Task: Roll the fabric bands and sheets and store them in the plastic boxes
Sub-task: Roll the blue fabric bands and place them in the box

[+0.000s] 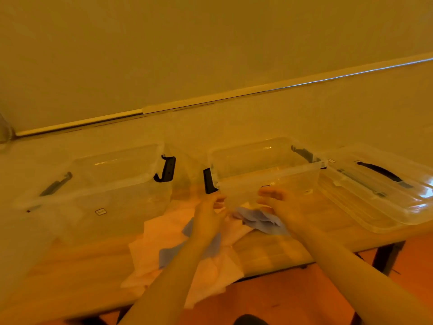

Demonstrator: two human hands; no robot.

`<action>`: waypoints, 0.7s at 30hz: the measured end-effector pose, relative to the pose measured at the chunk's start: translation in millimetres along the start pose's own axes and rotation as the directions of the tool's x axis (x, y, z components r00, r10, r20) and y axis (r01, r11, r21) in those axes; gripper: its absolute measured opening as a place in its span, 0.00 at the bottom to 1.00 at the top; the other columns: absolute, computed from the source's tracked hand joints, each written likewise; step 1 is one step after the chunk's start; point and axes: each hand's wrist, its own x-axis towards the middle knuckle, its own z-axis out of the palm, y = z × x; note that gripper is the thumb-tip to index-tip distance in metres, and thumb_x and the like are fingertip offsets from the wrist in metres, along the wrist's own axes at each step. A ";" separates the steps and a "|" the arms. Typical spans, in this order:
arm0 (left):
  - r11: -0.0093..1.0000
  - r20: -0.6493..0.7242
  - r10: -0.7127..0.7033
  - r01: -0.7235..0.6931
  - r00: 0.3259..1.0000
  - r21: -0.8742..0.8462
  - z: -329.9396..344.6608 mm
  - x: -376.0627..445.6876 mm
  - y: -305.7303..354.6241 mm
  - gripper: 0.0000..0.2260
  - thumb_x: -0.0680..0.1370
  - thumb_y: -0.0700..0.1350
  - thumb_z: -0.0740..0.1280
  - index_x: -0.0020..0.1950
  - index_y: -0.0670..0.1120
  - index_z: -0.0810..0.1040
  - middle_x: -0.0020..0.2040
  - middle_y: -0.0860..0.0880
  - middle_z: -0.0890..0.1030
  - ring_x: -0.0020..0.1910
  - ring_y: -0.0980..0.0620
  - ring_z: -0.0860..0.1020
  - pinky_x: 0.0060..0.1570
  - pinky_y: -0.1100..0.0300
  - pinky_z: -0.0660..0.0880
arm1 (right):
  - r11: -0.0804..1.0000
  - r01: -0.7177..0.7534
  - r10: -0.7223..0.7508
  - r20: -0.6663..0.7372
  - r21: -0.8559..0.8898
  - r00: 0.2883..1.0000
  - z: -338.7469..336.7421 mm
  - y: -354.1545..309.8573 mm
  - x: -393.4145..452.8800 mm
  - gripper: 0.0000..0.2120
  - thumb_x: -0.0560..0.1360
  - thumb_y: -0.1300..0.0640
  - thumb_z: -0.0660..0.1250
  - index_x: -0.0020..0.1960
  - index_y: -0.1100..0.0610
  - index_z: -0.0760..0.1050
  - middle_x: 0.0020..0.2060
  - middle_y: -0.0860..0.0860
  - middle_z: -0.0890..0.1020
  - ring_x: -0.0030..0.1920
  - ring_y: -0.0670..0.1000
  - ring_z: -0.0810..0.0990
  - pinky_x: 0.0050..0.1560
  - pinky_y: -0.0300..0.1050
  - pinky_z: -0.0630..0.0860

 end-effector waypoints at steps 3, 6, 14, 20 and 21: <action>0.996 -0.035 -0.054 0.056 0.998 0.067 -32.2 -19.7 -25.7 0.06 0.75 0.38 0.69 0.50 0.45 0.79 0.52 0.46 0.79 0.49 0.52 0.76 0.51 0.57 0.75 | 0.994 -0.096 0.093 0.068 0.051 0.993 36.5 2.5 -13.5 0.13 0.75 0.68 0.67 0.60 0.63 0.75 0.51 0.58 0.80 0.44 0.50 0.79 0.40 0.40 0.78; 0.985 0.011 -0.116 0.114 0.993 0.131 -60.5 -39.1 -41.5 0.03 0.77 0.40 0.66 0.50 0.45 0.78 0.47 0.49 0.77 0.47 0.54 0.76 0.46 0.62 0.75 | 0.997 -0.076 0.078 0.107 -0.026 0.991 66.3 11.1 -25.4 0.15 0.74 0.66 0.70 0.60 0.61 0.75 0.52 0.57 0.80 0.47 0.50 0.79 0.38 0.36 0.77; 0.962 0.176 -0.272 0.272 0.946 0.023 -67.4 -54.8 -67.1 0.22 0.74 0.35 0.69 0.67 0.43 0.72 0.62 0.44 0.76 0.59 0.47 0.76 0.53 0.61 0.71 | 0.978 0.058 -0.014 0.212 -0.203 0.977 114.5 21.9 -35.2 0.19 0.71 0.71 0.70 0.61 0.64 0.75 0.57 0.61 0.79 0.58 0.59 0.78 0.53 0.56 0.78; 0.965 0.188 -0.259 0.264 0.947 0.002 -59.8 -54.7 -64.8 0.21 0.72 0.37 0.72 0.64 0.45 0.74 0.50 0.46 0.80 0.50 0.48 0.79 0.53 0.53 0.76 | 0.975 0.107 -0.060 0.232 -0.193 0.971 115.0 27.2 -36.3 0.22 0.67 0.74 0.72 0.60 0.65 0.76 0.57 0.61 0.79 0.58 0.57 0.78 0.52 0.45 0.76; 0.965 0.182 -0.258 0.263 0.949 -0.007 -59.1 -55.2 -65.1 0.21 0.72 0.36 0.72 0.63 0.46 0.74 0.46 0.49 0.80 0.49 0.49 0.79 0.51 0.55 0.76 | 0.973 0.123 -0.075 0.240 -0.195 0.968 114.4 28.1 -36.1 0.22 0.67 0.74 0.73 0.59 0.65 0.76 0.56 0.61 0.79 0.57 0.57 0.78 0.52 0.45 0.76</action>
